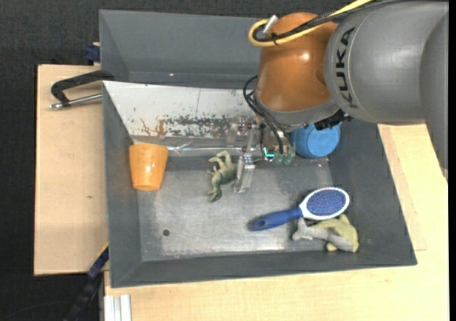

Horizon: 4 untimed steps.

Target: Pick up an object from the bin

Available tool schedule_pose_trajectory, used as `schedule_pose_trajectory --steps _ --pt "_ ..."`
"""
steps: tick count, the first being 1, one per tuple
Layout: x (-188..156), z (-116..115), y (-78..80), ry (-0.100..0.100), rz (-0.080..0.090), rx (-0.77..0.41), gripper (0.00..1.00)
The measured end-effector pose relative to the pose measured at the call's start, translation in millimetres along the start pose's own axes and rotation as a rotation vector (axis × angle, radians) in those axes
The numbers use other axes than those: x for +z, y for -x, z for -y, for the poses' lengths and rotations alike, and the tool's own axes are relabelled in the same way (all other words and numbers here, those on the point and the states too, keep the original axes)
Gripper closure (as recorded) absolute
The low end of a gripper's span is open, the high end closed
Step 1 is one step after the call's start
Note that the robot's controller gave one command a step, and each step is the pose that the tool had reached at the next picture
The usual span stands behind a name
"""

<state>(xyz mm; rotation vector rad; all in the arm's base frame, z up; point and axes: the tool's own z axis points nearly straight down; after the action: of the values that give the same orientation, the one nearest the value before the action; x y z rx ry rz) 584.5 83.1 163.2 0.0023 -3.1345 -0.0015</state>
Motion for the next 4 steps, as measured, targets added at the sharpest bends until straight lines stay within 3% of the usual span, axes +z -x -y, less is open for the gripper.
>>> schedule_pose_trajectory --steps 1,2,3,4 --pt "83 7 21.3 0.001 0.041 -0.409 0.0" --pt "81 6 21.7 0.002 0.043 -0.41 1.0" --pt "-47 10 10.8 -0.003 0.024 -0.436 1.0" --pt "-42 11 9.0 -0.001 0.014 -0.435 0.0"
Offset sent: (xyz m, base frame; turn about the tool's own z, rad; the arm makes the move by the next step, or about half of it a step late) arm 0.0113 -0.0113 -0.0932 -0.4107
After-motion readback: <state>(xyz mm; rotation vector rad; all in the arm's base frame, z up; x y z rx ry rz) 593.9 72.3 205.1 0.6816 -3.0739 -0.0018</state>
